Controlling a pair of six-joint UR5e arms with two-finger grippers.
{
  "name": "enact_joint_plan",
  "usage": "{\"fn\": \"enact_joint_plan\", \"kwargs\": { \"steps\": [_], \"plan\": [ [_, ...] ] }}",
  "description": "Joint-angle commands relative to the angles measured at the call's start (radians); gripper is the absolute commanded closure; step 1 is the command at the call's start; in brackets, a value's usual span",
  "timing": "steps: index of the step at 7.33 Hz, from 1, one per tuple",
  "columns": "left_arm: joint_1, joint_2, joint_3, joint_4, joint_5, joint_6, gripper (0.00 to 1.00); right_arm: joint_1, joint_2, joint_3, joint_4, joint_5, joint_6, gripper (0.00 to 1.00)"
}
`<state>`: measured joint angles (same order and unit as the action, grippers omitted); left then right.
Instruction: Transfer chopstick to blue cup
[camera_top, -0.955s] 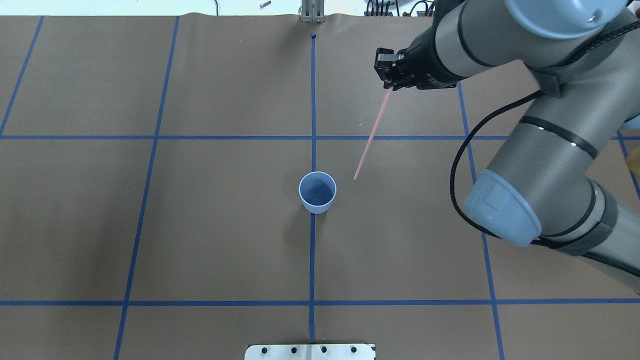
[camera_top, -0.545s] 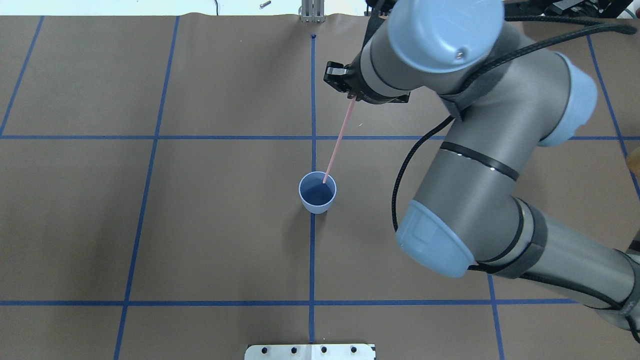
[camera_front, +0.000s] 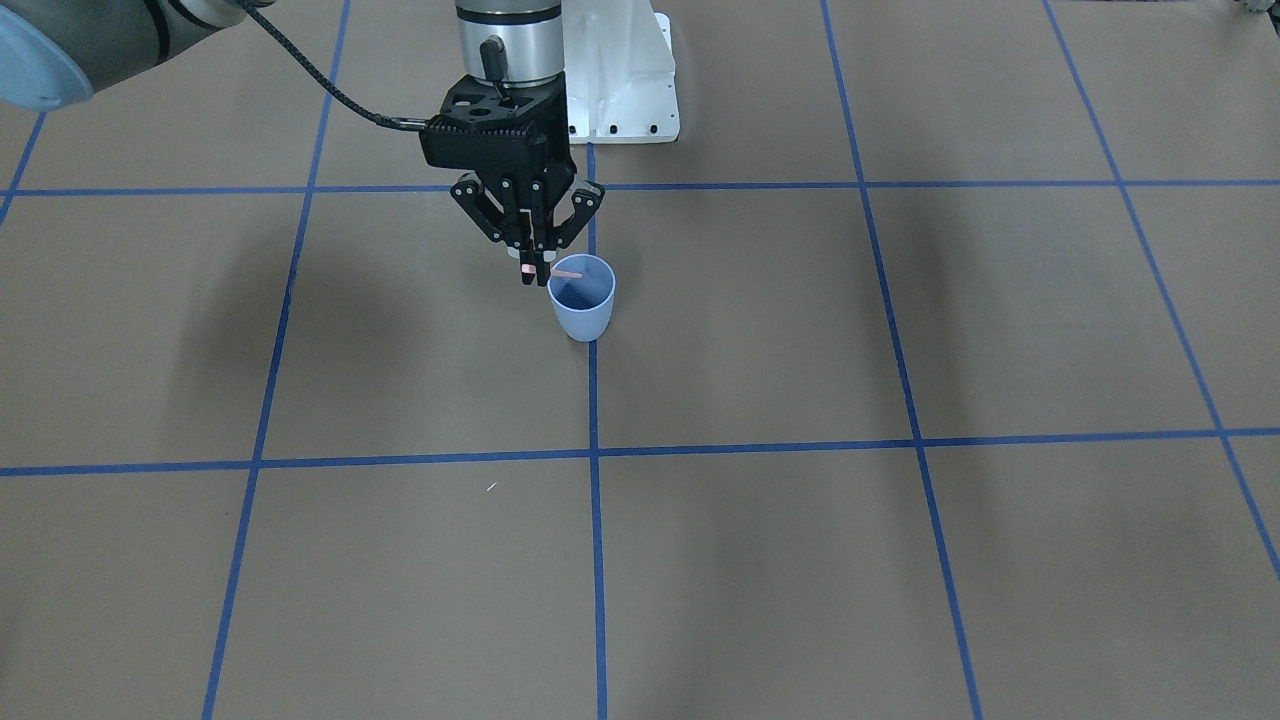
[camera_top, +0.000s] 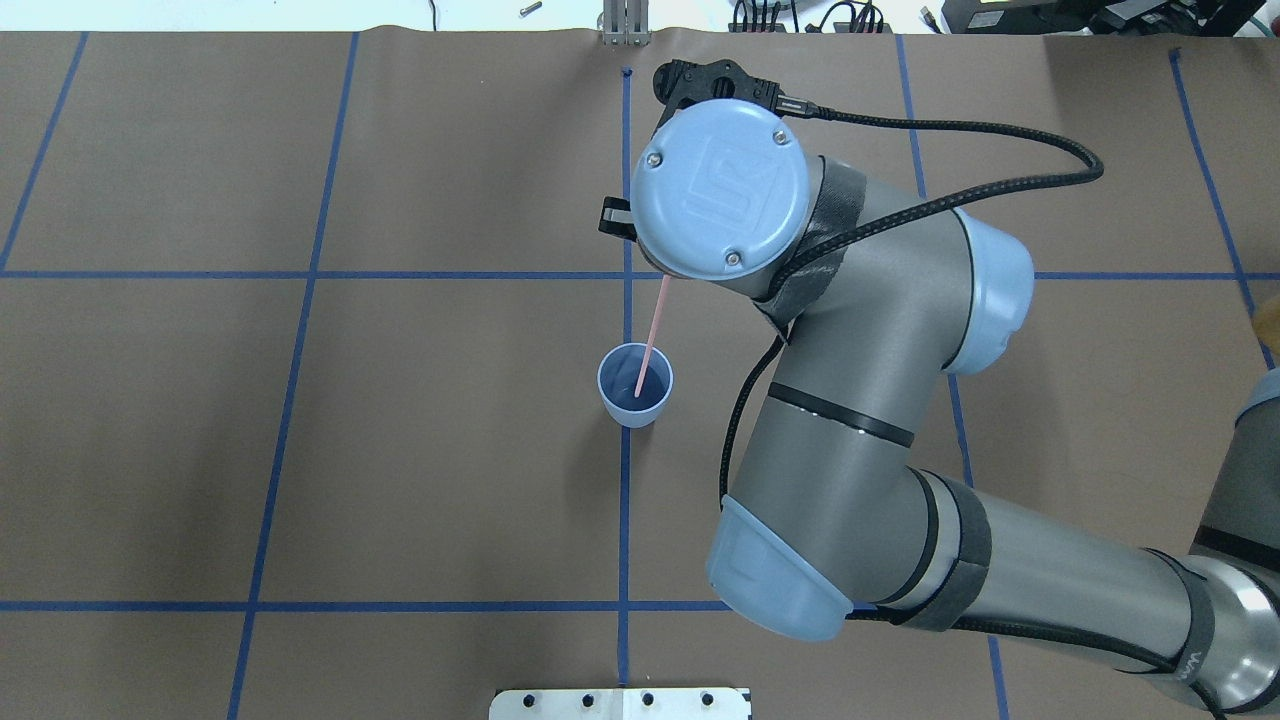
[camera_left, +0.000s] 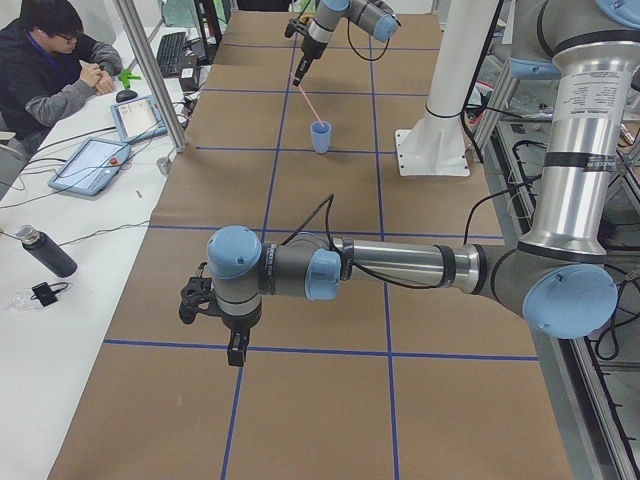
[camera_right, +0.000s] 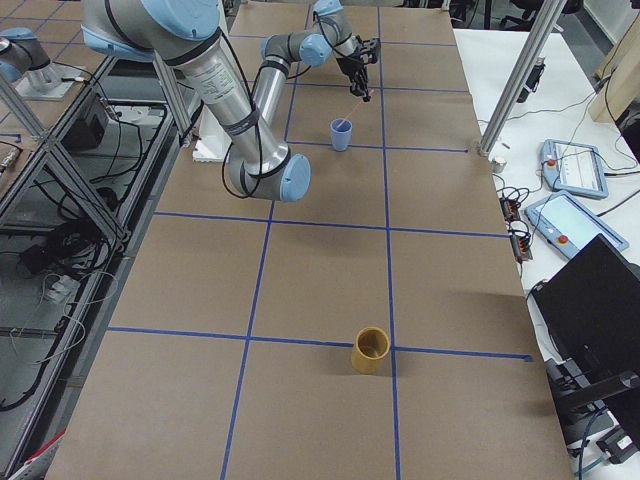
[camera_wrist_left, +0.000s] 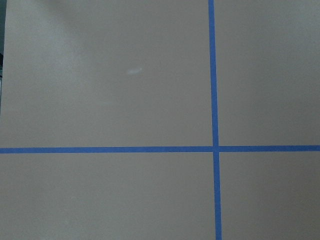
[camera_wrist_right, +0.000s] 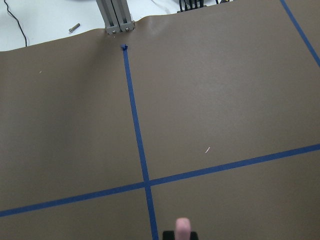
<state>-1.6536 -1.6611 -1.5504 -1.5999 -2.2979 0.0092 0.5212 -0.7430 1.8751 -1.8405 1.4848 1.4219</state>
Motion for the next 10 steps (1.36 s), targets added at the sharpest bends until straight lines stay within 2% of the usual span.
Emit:
{"fn": "enact_joint_plan", "kwargs": {
  "steps": [1,3,4,6,8,9,10],
  "plan": [
    [0.0,0.0,0.0,0.0,0.0,0.0,0.01,-0.027,0.002,-0.034,0.007,-0.031,0.006,1.0],
    [0.0,0.0,0.001,0.0,0.0,0.0,0.01,-0.055,-0.016,-0.036,0.017,-0.032,0.006,0.98],
    [0.0,0.0,0.003,0.0,0.0,0.001,0.01,-0.058,-0.027,-0.048,0.065,-0.035,0.006,0.76],
    [0.0,0.0,0.006,0.0,0.0,0.002,0.01,-0.058,-0.023,-0.05,0.066,-0.058,0.017,0.0],
    [0.002,0.0,0.007,0.0,0.0,0.002,0.01,-0.02,-0.015,-0.024,0.058,-0.026,0.0,0.0],
    [0.002,0.0,0.007,0.0,0.0,0.002,0.01,0.04,-0.015,-0.005,0.055,0.067,-0.018,0.0],
    [0.002,0.0,0.004,0.0,0.0,0.002,0.01,0.101,-0.022,0.001,0.053,0.121,-0.099,0.0]
  ]
}}
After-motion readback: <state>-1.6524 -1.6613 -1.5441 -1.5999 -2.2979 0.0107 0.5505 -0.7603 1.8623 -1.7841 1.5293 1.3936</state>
